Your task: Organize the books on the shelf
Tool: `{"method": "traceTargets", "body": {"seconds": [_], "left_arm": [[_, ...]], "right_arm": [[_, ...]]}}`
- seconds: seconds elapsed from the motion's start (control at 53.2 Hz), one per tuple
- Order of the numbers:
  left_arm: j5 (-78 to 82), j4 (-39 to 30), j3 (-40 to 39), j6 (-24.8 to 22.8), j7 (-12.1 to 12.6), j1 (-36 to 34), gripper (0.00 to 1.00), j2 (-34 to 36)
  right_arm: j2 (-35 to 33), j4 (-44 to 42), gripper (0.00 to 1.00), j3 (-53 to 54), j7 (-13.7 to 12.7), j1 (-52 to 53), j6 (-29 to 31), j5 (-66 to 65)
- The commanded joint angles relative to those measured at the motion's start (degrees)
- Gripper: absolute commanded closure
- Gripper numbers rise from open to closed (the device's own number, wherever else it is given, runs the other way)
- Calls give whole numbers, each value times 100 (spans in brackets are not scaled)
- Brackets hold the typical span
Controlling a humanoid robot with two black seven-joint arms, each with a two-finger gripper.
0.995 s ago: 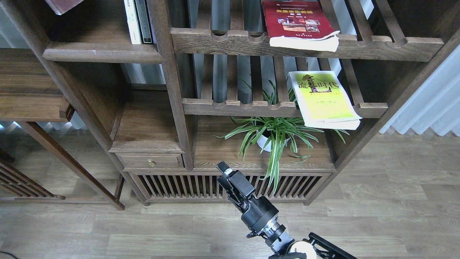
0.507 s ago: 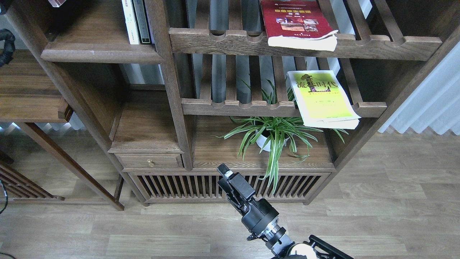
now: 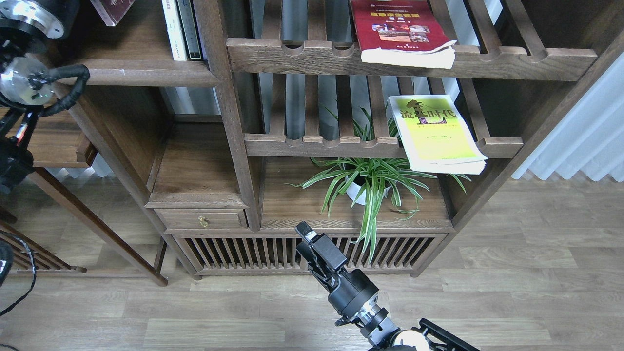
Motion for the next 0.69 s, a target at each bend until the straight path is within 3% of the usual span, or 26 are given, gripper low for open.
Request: {"method": "traceTargets", "body": {"seconds": [0.0,0.15,0.169,0.676], "left_arm": [[1,317,94,-14,-178,-85,98,-162],[1,467,200,-22,-283,-94,98,-214],[1,676,200,-22,-405,-103,98,-450],[1,853,534,-66,-389,-235,95,-557]], "right_arm": [[0,3,2,0,1,8,0,-2],[0,3,2,0,1,-1,0,-2],[0,3,2,9,9,-1,0,7],[0,3,2,18,36,-10,0,16]]}}
